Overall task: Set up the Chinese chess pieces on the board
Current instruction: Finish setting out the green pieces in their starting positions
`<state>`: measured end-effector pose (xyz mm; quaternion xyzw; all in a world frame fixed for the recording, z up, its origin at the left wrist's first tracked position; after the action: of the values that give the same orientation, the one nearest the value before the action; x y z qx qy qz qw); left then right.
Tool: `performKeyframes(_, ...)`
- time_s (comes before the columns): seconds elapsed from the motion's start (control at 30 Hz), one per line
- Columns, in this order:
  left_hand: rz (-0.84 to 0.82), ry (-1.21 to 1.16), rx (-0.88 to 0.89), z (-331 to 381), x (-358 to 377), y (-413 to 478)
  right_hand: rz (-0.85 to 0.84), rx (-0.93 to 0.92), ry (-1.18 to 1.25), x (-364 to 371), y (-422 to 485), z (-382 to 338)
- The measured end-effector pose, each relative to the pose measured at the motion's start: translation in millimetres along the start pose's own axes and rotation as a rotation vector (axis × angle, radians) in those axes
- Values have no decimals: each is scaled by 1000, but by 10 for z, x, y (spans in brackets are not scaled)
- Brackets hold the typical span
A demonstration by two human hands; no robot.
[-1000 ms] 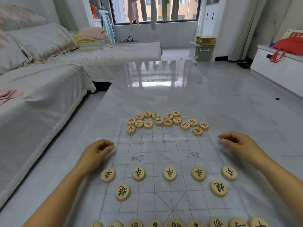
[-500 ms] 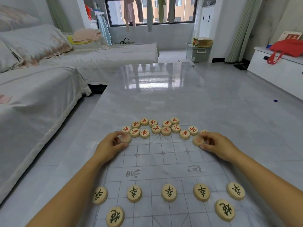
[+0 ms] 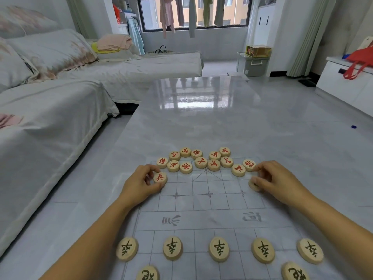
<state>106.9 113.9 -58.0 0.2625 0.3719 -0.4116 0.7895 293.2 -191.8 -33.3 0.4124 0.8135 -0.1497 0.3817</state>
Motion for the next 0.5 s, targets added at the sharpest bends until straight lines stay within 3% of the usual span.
performKeyframes(0.2, 6, 21, 1, -9, 8, 14, -129, -233, -167, 356, 404, -465)
performKeyframes(0.5, 132, -12, 5, -3, 33, -4, -372, -246, -401, 890, 609, -688)
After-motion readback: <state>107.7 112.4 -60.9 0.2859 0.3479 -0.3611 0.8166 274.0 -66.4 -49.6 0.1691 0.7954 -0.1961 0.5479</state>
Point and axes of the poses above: each hand's wrist, its own y-axis towards the middle knuckle, its own x-axis out of the palm, z = x × y, the point moved 1 cm from there along y, towards the middle knuckle, and after that the axes turned 9 degrees about y, right-handed, at the moved point
